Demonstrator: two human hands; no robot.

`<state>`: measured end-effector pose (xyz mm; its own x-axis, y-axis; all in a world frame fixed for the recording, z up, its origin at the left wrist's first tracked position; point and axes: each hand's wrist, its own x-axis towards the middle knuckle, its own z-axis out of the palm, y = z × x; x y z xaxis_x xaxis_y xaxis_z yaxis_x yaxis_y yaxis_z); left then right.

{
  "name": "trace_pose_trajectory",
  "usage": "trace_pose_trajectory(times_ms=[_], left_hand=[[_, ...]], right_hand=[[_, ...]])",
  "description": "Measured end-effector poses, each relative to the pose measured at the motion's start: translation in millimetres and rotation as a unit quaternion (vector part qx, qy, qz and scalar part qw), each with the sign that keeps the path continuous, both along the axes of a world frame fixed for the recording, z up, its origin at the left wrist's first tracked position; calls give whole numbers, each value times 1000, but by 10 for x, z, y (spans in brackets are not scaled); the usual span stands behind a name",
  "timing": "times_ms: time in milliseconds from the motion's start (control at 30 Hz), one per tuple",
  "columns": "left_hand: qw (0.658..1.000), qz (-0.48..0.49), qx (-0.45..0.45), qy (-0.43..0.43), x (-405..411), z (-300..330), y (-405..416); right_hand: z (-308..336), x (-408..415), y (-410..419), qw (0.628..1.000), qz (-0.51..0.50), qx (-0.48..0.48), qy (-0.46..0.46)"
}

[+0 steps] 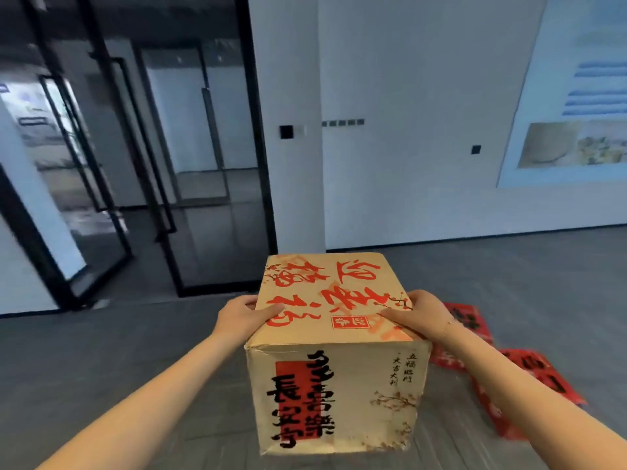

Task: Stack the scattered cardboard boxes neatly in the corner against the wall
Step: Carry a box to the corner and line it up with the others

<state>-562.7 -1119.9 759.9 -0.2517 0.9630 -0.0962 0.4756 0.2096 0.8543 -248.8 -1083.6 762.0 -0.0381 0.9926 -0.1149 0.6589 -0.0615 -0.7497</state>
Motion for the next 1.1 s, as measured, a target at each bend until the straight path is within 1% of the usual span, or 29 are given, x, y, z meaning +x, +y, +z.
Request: trace_pose_trajectory(times_ms=[133,267,333,533,700,800,967,1100], left_hand=[[997,73,5,31,-1117,214,-269],[986,154,12,54,-2097,374,-599],[979,193,12,66,-2521,424,-764],[951,302,-21,61,-3577,388,-1308],[909,413,-18,55,-4234,263,-1534],[883,465,-14,57,-4579,248,-1612],[840,536,8,82,-5062,331,-1881],[810,582,3,71,-5401,271,-2283]], right_hand=[[111,-1234,229,996,85,0,16],[308,-2370,349,985,168,8,34],[373,-2886,393,977,211,17,33],[422,-4354,503,943,331,22,32],[407,-5462,580,909,417,-9,15],[459,-6063,649,888,460,-7,17],[462,-7005,657,849,521,-22,80],[378,-7700,428,827,554,-50,87]])
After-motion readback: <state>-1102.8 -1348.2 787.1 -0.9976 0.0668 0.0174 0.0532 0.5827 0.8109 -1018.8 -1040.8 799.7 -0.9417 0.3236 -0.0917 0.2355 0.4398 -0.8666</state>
